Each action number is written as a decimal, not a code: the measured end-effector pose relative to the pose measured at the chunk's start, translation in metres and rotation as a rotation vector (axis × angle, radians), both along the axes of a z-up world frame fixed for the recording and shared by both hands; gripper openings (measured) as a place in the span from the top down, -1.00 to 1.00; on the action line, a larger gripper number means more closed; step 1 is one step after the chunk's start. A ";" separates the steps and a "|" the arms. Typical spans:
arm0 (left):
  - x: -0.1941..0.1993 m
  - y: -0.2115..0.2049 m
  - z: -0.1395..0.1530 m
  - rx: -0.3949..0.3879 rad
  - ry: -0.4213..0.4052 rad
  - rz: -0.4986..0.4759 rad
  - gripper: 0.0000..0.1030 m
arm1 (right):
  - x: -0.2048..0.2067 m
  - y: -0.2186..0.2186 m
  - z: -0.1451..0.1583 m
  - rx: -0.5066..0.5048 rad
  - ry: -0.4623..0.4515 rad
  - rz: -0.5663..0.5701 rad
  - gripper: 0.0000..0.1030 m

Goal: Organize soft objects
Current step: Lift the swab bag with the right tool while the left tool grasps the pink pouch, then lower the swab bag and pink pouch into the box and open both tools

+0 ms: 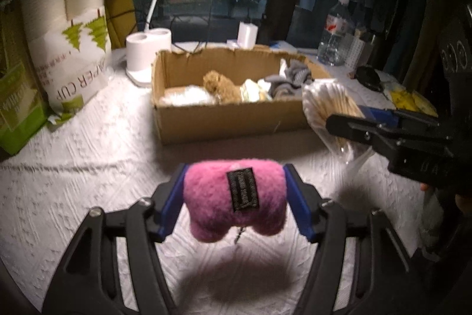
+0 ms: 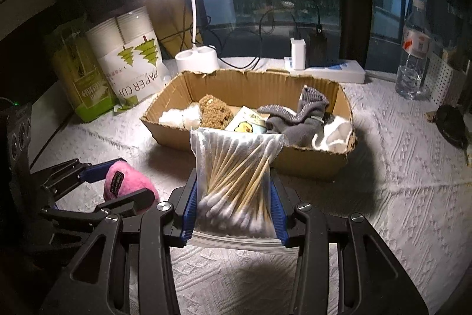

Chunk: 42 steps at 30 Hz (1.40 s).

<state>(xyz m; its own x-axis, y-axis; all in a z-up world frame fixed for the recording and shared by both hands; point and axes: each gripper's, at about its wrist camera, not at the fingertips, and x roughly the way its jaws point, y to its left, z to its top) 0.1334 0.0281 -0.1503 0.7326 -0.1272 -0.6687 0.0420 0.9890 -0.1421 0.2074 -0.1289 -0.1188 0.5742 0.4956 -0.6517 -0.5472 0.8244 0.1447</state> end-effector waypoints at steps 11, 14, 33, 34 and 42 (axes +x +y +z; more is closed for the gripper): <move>0.013 0.008 0.029 0.003 -0.082 0.013 -0.26 | 0.009 0.003 0.019 0.003 -0.034 0.006 0.13; 0.018 0.012 0.034 -0.008 -0.106 0.018 -0.26 | 0.014 0.005 0.021 -0.002 -0.039 0.002 0.13; 0.067 0.033 0.053 -0.002 -0.172 0.015 -0.26 | 0.052 0.020 0.036 0.000 -0.075 0.002 0.13; 0.069 0.035 0.054 -0.005 -0.176 0.016 -0.26 | 0.055 0.021 0.036 0.002 -0.076 0.004 0.13; 0.089 0.043 0.059 -0.014 -0.203 0.037 -0.26 | 0.074 0.030 0.034 0.015 -0.072 0.020 0.13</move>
